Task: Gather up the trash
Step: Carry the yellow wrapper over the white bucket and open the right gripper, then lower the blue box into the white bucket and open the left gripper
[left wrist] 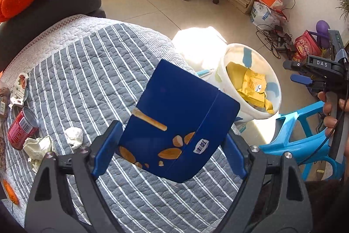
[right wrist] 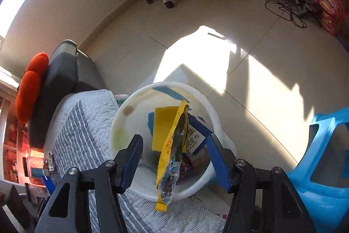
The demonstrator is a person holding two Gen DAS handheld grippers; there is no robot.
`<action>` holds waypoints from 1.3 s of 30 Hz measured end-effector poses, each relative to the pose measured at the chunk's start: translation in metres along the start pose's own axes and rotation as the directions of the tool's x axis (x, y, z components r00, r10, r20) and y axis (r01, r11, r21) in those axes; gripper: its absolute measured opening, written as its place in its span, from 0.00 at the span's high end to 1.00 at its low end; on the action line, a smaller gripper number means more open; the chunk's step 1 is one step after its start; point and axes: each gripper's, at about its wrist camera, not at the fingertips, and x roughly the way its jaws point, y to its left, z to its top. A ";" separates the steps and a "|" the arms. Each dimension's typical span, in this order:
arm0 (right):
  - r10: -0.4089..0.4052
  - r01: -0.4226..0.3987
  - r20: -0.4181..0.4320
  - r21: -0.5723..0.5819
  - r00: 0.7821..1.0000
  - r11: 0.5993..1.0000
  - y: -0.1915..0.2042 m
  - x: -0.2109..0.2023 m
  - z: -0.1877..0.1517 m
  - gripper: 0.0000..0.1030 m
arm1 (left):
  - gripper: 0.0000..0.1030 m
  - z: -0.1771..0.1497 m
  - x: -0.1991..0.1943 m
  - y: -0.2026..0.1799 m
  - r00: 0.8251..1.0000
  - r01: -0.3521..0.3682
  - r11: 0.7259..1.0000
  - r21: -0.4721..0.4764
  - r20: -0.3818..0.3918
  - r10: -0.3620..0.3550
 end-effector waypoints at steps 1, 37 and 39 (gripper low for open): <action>-0.001 0.001 0.000 -0.001 1.000 1.000 -0.003 -0.003 0.000 0.39 | 0.15 0.004 0.003 -0.007 1.000 0.010 1.000 0.005 -0.003 -0.010; -0.118 0.121 0.056 -0.054 0.991 0.991 -0.036 -0.068 -0.021 0.25 | 0.01 0.040 0.009 -0.041 0.999 0.052 0.999 -0.010 -0.004 -0.053; -0.115 0.119 0.056 -0.073 0.992 0.990 -0.025 -0.067 -0.023 0.25 | 0.01 0.034 0.001 -0.026 0.999 0.044 0.999 -0.024 0.002 -0.044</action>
